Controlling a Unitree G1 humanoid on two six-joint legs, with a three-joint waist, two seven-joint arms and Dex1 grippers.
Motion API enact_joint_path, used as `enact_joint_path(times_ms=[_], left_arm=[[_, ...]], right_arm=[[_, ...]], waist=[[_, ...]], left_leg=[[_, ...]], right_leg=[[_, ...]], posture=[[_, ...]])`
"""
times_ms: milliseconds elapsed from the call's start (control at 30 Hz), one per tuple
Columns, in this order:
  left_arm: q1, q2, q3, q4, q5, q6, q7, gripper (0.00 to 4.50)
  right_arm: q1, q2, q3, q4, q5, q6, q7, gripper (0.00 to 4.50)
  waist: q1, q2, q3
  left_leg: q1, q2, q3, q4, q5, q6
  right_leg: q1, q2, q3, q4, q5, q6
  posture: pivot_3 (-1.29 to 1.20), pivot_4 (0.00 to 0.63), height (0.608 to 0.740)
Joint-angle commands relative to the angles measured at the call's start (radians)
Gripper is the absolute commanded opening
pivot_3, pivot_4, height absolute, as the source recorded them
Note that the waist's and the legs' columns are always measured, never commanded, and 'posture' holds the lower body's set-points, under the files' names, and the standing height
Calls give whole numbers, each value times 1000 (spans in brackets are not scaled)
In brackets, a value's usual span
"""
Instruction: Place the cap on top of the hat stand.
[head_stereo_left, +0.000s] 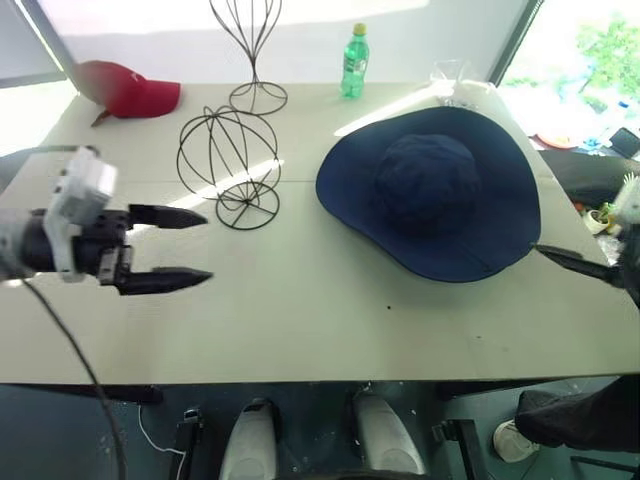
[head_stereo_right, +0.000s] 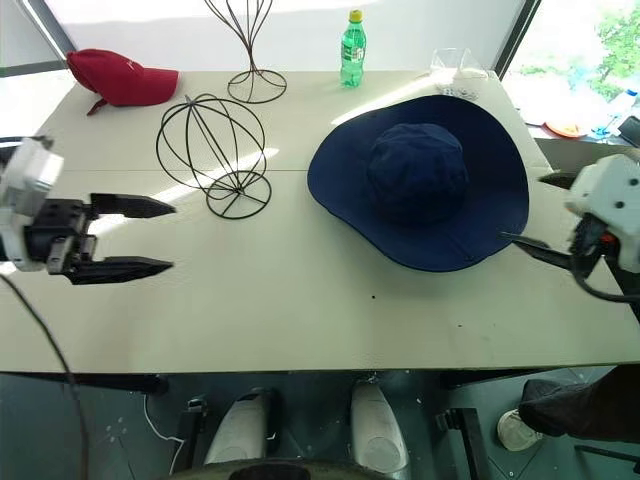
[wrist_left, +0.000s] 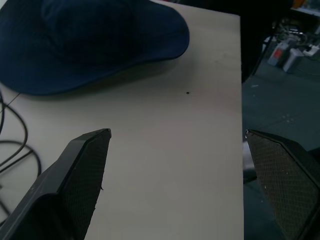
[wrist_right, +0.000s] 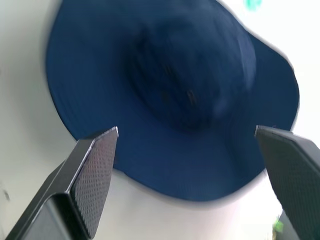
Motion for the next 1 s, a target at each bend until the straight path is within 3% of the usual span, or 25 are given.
enact_joint_path(times_ms=[33, 167, 367, 500, 600, 767, 1000], left_arm=[[-94, -20, -81, 31, 14, -3, -26, 4500], [-177, -66, -169, 88, 77, -45, -47, 4500], [-264, -130, -237, 126, 117, -54, -55, 4500], [-291, -153, -252, 135, 133, -54, -60, 4500], [-307, -164, -258, 139, 141, -49, -60, 4500], [-317, -176, -258, 133, 146, -43, -55, 4500], [-310, -182, -241, 116, 146, -38, -31, 4500]], right_arm=[[0, 45, 66, -197, 14, 139, -133, 4460], [-14, 108, 245, -347, -18, 276, -293, 4460], [-191, 235, 625, -396, -131, 509, -545, 4460], [-260, 309, 776, -350, -200, 587, -648, 4460], [-309, 316, 910, -232, -334, 534, -718, 4460], [-359, 346, 1034, -43, -491, 412, -770, 4460], [-373, 398, 1052, 113, -593, 297, -758, 4460]], waist=[[0, 0, 0], [1, -1, 0], [-1, -2, -1], [1, -3, -1], [1, -3, -1], [1, -3, -1], [0, -4, -2]], left_leg=[[-1, 0, 0, 2, 0, 0], [-1, 0, 0, 4, 0, 0], [-2, 0, -1, 4, 0, 0], [-3, 0, -2, 4, 0, 0], [-3, 0, -2, 4, 0, 1], [-4, 0, -3, 5, 0, 1], [-3, 0, -4, 5, 0, 1]], right_leg=[[0, 0, 0, 1, 0, 0], [1, 0, 1, 1, 0, 0], [0, 0, 1, 1, 0, -1], [0, 1, 0, 1, 0, 0], [0, 2, 1, 1, 0, 0], [-1, 2, 1, 2, 0, 0], [-1, 3, 1, 4, 0, 0]], posture=[[0, 150, 739], [0, 150, 739], [0, 150, 739], [0, 150, 739], [0, 150, 739], [0, 150, 739], [0, 150, 739]])
